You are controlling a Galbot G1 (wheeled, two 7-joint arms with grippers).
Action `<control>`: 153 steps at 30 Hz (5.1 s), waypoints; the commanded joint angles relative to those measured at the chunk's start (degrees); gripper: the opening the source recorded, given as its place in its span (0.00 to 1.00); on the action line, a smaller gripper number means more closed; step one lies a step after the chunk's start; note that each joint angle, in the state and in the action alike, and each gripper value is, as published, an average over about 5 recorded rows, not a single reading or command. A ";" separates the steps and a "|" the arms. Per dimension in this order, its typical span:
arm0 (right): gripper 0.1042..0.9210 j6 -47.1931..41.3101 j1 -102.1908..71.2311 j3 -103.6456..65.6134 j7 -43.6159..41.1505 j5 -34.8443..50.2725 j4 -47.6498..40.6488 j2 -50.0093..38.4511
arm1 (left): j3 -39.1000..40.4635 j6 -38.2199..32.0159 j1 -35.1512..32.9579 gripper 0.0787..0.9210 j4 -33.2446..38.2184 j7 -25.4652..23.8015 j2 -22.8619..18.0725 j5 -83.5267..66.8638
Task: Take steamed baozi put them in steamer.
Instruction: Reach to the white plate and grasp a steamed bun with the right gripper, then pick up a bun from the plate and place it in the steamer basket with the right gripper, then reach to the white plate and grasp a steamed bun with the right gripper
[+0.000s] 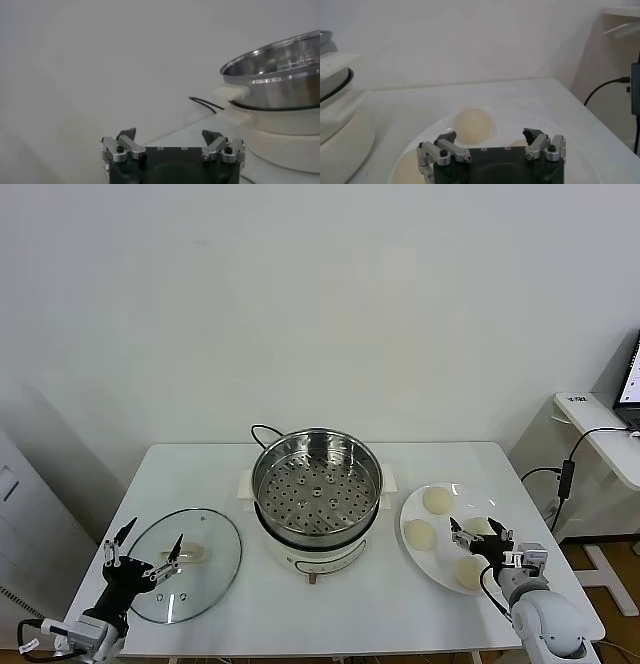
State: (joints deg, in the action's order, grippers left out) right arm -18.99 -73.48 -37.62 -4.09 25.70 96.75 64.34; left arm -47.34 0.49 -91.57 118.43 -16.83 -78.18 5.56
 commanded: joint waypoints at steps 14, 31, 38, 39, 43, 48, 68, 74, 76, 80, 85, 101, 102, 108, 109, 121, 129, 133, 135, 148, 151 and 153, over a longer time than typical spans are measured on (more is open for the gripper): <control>0.88 20.07 22.07 11.49 -54.10 -21.13 -15.76 -40.93 | -1.80 -1.46 -1.74 0.88 0.22 -0.35 0.63 -0.33; 0.88 19.10 73.01 64.03 -66.60 -39.25 -37.54 -25.35 | -1.05 -0.39 -0.79 0.88 1.25 -0.17 0.31 0.04; 0.88 20.30 72.37 64.70 -61.75 -42.28 -45.88 -14.73 | -1.27 0.32 -0.20 0.88 1.26 -0.09 -0.15 0.00; 0.88 20.48 72.16 64.65 -61.23 -42.32 -46.63 -13.94 | -1.27 0.37 -0.18 0.88 1.25 -0.10 -0.21 0.00; 0.88 20.93 71.03 64.37 -59.84 -42.89 -49.12 -11.35 | -1.23 0.45 -0.11 0.88 1.07 -0.11 -0.37 0.09; 0.88 21.67 68.47 63.30 -58.88 -44.61 -50.95 -9.86 | -1.29 0.46 -0.17 0.88 1.01 -0.09 -0.44 0.13; 0.65 22.60 65.92 62.50 -56.52 -46.11 -49.48 -10.40 | -1.15 0.21 -0.81 0.88 1.24 -0.20 -0.52 0.85; 0.47 22.69 70.46 67.71 -56.89 -43.44 -46.04 -12.97 | -1.28 0.00 -1.14 0.88 1.66 -0.20 -0.81 0.99; 0.44 22.68 73.66 71.34 -57.20 -40.92 -44.02 -14.21 | -1.38 -0.11 -1.24 0.88 1.72 -0.22 -0.95 0.99; 0.41 22.85 82.67 80.60 -58.56 -33.96 -39.81 -16.40 | -1.52 -0.16 -1.16 0.88 1.79 -0.23 -1.06 0.98; 0.39 26.35 101.32 95.92 -60.73 -22.83 -36.46 -15.69 | -1.76 -0.11 -0.90 0.88 2.07 -0.21 -0.90 0.83; 0.38 41.99 108.80 104.72 -63.81 -24.97 -26.26 0.59 | -2.99 -0.47 -0.86 0.88 2.45 -0.26 -0.41 -0.66; 0.37 42.90 107.16 103.53 -63.57 -27.06 -26.54 1.65 | -3.03 -0.45 -0.83 0.88 2.48 -0.22 -0.36 -0.77; 0.33 49.05 100.21 98.63 -63.55 -37.62 -32.38 7.78 | -3.48 -0.47 -1.46 0.88 3.16 -0.19 0.06 -1.57; 0.33 49.83 99.40 98.16 -63.65 -38.80 -33.17 8.37 | -3.50 -0.46 -1.63 0.88 3.32 -0.20 0.18 -1.63; 0.34 58.91 90.19 89.03 -63.42 -51.56 -44.50 13.36 | -4.62 -0.54 -2.06 0.88 3.46 -0.28 0.66 -2.78; 0.44 62.48 87.49 84.74 -61.48 -56.76 -47.54 14.83 | -4.56 -0.52 -1.89 0.88 3.35 -0.27 0.62 -2.72; 0.56 63.12 86.09 82.70 -61.14 -58.97 -47.59 14.96 | -4.30 -0.45 -1.54 0.88 3.19 -0.27 0.48 -2.54; 0.63 63.20 85.98 81.80 -61.16 -59.27 -47.08 14.58 | -4.30 -0.45 -1.43 0.88 3.07 -0.26 0.36 -2.51; 0.88 27.55 109.90 103.81 -60.66 -5.29 -37.36 -1.14 | -4.66 -1.05 -2.30 0.88 2.58 -0.36 0.12 -2.39; 0.88 14.82 116.04 112.40 -60.01 6.74 -37.28 -5.96 | -4.47 -0.95 -1.93 0.88 2.56 -0.33 0.15 -2.29; 0.88 11.47 117.48 115.15 -61.44 8.19 -39.22 -8.63 | -4.27 -0.86 -1.66 0.88 2.61 -0.29 0.13 -2.21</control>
State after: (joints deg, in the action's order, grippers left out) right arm 19.28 29.86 60.39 -65.84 1.29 56.25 66.74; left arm -51.71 -0.40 -93.34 121.03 -17.15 -78.01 3.30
